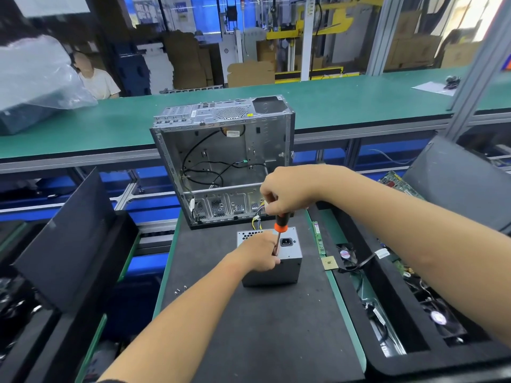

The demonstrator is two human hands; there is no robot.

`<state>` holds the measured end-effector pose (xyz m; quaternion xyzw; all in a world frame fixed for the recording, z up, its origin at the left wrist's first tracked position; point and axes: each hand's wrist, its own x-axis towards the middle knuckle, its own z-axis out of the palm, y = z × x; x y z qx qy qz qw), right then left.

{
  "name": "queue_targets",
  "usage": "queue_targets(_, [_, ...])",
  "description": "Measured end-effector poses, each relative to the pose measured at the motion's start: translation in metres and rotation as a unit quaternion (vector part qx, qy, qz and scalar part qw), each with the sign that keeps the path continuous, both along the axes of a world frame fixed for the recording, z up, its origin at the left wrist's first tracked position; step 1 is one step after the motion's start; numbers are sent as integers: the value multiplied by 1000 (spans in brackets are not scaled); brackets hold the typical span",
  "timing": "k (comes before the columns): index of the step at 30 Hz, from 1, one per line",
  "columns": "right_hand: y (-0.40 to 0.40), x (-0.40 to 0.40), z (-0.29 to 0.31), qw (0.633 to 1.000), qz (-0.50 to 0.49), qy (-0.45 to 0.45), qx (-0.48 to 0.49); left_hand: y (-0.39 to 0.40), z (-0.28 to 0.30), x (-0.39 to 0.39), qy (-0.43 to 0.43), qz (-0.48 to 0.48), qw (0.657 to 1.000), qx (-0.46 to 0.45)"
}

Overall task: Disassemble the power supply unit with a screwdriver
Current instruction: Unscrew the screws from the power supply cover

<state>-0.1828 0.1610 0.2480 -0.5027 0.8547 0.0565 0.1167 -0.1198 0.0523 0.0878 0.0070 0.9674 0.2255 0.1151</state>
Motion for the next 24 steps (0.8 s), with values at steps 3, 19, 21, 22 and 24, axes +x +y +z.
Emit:
queue_targets(3, [7, 0, 3, 1000, 11, 6, -3, 1, 0, -2, 4, -15, 999, -43])
queue_targets(19, [3, -16, -6, 993, -43, -70, 85, -62, 7, 10, 128, 138, 971, 145])
queue_targets(21, [-9, -15, -22, 992, -32, -73, 95, -80, 9, 17, 133, 197, 958, 159])
queue_targets(22, [-15, -13, -29, 993, -27, -72, 92, -90, 8, 21, 135, 227, 952, 156])
queue_targets(24, [-29, -10, -43, 996, -23, -56, 73, -108, 4, 33, 130, 277, 942, 139])
